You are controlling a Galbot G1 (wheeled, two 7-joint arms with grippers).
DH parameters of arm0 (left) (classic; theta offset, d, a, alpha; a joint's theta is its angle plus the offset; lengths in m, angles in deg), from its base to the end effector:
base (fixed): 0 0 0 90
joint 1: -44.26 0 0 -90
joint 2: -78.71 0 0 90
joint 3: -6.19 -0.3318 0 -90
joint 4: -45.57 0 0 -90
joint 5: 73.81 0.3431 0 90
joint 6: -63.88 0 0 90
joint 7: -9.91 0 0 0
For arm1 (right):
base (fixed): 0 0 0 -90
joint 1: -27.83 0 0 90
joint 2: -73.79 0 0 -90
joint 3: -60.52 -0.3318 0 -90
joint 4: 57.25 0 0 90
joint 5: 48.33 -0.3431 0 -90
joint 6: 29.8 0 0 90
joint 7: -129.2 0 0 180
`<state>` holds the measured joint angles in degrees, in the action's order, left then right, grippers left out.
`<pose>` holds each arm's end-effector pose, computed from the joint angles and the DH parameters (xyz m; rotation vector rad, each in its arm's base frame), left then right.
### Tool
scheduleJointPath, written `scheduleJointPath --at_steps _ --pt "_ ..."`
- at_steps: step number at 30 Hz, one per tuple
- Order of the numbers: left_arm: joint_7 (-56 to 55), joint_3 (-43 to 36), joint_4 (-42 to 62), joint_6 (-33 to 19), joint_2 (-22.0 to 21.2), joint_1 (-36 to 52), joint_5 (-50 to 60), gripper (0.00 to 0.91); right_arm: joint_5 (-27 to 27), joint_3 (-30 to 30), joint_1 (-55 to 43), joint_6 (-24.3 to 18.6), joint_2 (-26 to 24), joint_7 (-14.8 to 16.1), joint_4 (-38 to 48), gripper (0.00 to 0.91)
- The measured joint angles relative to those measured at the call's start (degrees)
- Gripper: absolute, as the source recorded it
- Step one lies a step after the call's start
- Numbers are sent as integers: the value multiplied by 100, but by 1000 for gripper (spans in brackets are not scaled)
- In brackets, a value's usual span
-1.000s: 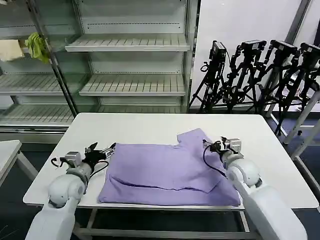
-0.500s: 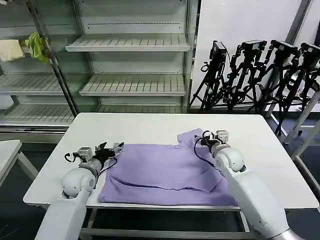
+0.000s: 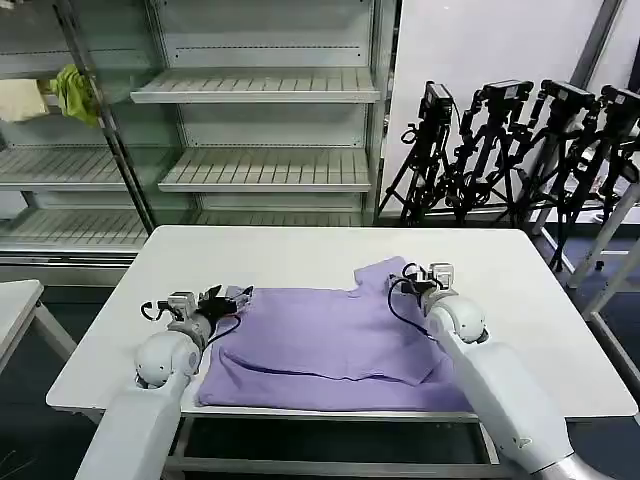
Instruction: Fold and organize the clothes.
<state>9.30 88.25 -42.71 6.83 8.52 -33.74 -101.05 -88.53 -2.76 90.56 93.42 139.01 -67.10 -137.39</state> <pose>0.4025 0.0714 -0.2599 -0.1997 -2.6850 0.0984 0.4600 -0.0257 -0.2335 0.1304 -2.6445 0.0399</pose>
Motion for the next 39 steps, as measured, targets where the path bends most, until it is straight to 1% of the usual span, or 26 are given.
scheduleJointPath --at_steps 4,5,6,8,9,10,11,12,13,14,15,17,18,20,39 --pt "13 8 36 -6 10 -36 28 464 26 -19 70 2 -21 0 -43 887" --pt "15 14 46 -10 11 -42 35 453 36 -26 89 2 -23 2 -52 766" --pt "18 18 51 -12 11 -48 37 453 46 -34 108 1 -26 6 -63 685" --pt "20 25 58 -16 6 -62 50 443 64 -51 149 0 -32 15 -89 625" --pt "22 27 58 -17 4 -68 55 433 71 -56 164 -2 -36 19 -98 544" --pt "22 30 57 -18 0 -75 61 433 80 -66 183 -6 -40 27 -113 484" --pt "23 31 56 -19 -2 -79 65 413 92 -74 203 -12 -41 33 -125 353" --pt "23 32 53 -19 -6 -84 70 383 101 -80 221 -14 -41 39 -133 191" --pt "24 34 51 -20 -12 -88 76 363 114 -88 238 -15 -41 47 -143 151" --pt "24 34 49 -20 -17 -92 77 343 124 -95 255 -16 -42 53 -153 50" --pt "25 34 48 -20 -21 -95 84 282 131 -98 268 -16 -42 58 -162 10" --pt "28 32 40 -20 -28 -103 96 171 152 -108 296 -17 -42 63 -184 0" --pt "30 32 36 -20 -32 -106 98 50 163 -112 311 -17 -45 68 -196 0" --pt "35 32 27 -20 -36 -112 98 10 181 -117 335 -17 -51 77 -218 0" --pt "95 52 -87 -66 -41 -209 156 10 333 -231 574 -17 -147 106 -435 0"
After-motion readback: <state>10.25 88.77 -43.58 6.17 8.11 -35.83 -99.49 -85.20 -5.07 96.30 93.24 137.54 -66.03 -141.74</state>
